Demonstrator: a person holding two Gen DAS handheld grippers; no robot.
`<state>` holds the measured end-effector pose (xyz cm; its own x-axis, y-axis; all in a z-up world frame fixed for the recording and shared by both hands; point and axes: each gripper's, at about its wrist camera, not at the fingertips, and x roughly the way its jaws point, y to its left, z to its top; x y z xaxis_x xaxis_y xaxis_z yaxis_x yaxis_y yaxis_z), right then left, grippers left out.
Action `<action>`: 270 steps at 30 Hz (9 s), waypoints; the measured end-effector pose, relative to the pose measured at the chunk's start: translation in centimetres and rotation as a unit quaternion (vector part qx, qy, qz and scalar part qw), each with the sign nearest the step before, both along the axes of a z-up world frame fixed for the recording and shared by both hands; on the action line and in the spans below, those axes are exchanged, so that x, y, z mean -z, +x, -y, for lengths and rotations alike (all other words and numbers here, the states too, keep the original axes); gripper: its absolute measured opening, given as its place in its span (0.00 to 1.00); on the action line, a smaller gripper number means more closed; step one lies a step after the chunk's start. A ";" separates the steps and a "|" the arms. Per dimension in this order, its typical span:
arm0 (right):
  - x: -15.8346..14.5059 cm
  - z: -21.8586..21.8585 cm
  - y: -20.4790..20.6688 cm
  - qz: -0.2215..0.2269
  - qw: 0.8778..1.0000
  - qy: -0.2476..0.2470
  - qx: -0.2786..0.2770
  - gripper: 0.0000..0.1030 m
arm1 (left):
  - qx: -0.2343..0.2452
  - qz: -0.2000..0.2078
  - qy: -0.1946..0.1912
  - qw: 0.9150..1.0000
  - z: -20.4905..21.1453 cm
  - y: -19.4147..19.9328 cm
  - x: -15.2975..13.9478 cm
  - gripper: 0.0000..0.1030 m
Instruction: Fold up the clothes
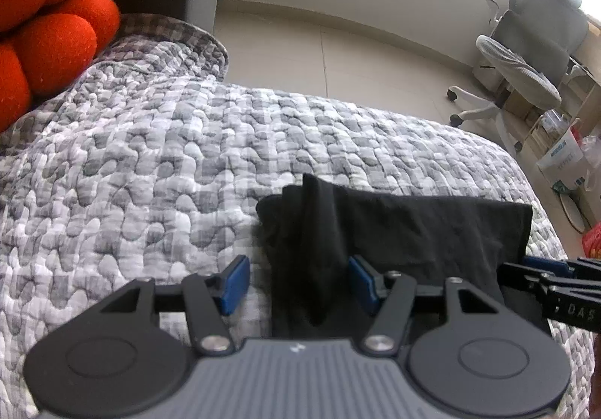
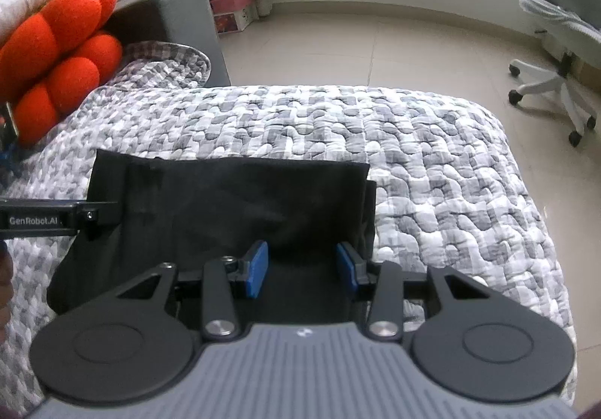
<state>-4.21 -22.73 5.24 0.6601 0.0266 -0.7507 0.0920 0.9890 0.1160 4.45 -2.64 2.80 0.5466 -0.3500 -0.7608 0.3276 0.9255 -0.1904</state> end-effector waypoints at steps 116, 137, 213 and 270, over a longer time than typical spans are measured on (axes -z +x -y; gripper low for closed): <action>-3.0 -0.6 -5.1 0.031 0.999 -0.038 0.009 0.44 | -0.015 0.011 -0.042 0.999 -1.9 -4.2 -1.6 0.32; -2.5 -6.7 -6.4 0.046 0.987 -0.050 -0.144 0.46 | -0.038 -0.021 -0.063 0.997 -3.3 -4.2 -1.7 0.38; 1.2 -16.6 -2.4 0.091 0.948 -0.156 -0.263 0.09 | -0.082 -0.149 -0.139 0.976 -8.1 -1.7 -0.1 0.55; -0.9 -15.1 -5.0 0.103 0.962 -0.098 -0.233 0.08 | -0.008 -0.110 -0.152 0.982 -2.3 0.2 1.0 0.14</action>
<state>-9.25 -7.66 6.15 0.7463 0.2271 -0.6256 -0.3722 0.9217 -0.1095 4.63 -0.36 1.76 0.3879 -0.5721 -0.7227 0.2327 0.8194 -0.5238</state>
